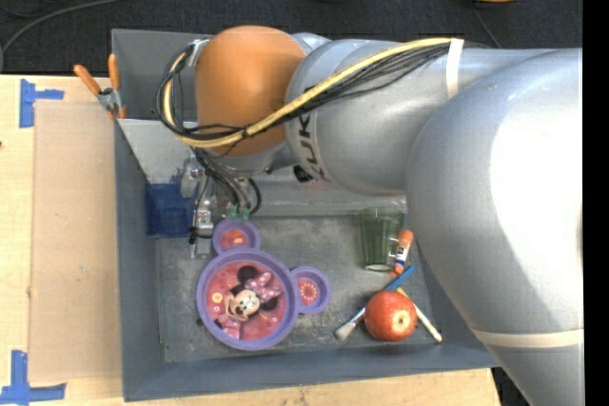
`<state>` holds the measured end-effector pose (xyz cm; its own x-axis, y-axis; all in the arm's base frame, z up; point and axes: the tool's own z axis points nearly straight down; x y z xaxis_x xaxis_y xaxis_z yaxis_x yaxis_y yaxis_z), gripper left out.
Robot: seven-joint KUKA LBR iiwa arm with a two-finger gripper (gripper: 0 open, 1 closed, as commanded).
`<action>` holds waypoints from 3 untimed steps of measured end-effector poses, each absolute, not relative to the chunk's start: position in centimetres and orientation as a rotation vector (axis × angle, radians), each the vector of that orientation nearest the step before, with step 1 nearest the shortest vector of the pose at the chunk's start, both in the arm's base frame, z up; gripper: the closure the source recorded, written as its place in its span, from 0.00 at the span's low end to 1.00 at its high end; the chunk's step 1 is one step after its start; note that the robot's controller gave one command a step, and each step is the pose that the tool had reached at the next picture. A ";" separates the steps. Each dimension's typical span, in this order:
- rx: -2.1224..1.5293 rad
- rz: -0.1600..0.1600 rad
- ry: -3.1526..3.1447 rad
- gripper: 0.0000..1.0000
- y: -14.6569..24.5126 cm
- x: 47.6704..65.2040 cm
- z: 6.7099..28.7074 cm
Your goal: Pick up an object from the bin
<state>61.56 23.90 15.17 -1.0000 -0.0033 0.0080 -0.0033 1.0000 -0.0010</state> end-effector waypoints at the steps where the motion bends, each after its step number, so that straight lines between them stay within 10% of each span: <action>1: -0.003 -0.001 -3.141 0.00 23.8 61.8 15.6; 3: 0.893 -0.003 -3.014 0.00 24.3 58.0 6.7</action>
Offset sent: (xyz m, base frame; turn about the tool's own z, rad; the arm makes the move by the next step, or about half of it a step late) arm -0.0376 0.0037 -0.0817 -0.5174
